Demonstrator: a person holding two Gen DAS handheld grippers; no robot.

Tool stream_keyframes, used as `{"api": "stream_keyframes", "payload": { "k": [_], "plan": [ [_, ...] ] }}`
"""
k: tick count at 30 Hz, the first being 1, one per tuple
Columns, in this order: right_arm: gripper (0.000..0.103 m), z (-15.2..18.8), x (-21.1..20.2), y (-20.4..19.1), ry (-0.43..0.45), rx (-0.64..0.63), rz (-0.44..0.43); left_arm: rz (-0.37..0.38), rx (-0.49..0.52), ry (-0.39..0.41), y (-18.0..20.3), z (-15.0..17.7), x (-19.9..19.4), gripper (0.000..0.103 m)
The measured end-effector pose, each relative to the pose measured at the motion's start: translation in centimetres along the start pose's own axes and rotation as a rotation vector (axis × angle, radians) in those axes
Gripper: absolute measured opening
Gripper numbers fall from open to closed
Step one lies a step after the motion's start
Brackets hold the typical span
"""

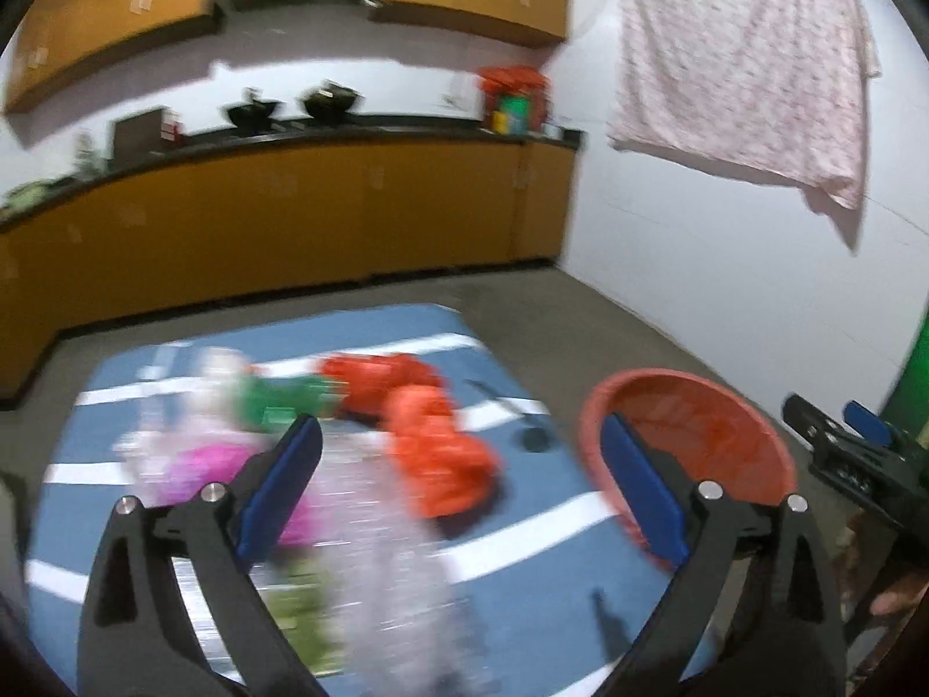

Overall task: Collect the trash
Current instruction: 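Carry both bags over the orange basket and open both tools to drop them, then grasp the bubble wrap with the left tool while the right tool grasps another bubble wrap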

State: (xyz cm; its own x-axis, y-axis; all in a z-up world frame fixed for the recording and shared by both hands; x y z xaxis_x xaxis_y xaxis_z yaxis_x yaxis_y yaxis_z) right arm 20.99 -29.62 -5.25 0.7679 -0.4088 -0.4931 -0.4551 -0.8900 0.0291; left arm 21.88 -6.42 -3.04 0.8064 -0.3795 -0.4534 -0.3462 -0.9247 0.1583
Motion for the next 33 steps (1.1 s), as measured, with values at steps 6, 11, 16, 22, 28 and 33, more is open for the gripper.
{"api": "stream_keyframes", "payload": {
  "k": [6, 11, 16, 22, 28, 33],
  "plan": [
    [0.091, 1.3, -1.7, -6.1, -0.024, -0.085, -0.141, -0.201, -0.005, 0.04, -6.5, 1.6, -5.0, 0.095],
    [0.078, 2.9, -3.0, -11.3, -0.076, -0.133, -0.273, -0.33, -0.087, -0.017, -12.6, 4.3, -6.8, 0.095],
    [0.075, 4.1, -5.0, -17.3, -0.085, -0.215, -0.382, -0.361, -0.151, -0.034, -16.1, 6.1, -7.8, 0.095],
    [0.074, 5.6, -4.8, -20.9, -0.127, -0.269, -0.402, -0.331, -0.208, -0.081, -19.4, 8.1, -7.2, 0.094],
    [0.065, 7.3, -3.7, -21.8, -0.187, -0.317, -0.383, -0.247, -0.272, -0.177, -20.7, 9.6, -4.2, 0.083],
    [0.051, 8.0, -3.5, -22.1, -0.222, -0.326, -0.391, -0.193, -0.297, -0.246, -21.1, 10.3, -1.9, 0.081]
  ]
}}
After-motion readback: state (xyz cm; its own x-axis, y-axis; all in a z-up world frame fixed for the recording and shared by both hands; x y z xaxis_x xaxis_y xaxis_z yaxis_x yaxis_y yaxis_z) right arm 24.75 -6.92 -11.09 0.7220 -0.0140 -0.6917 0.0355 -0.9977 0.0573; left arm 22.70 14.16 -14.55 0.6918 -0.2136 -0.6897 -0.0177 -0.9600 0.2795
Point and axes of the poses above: each gripper's, at about its wrist camera, not at the fingertips, and x roughly the way its jaws point, y to its right, z to its underside, the point moved 3 cm from there along x, roughly the way its jaws point, and after that the axes turned 12 degrees about z, right-handed, at the moved point
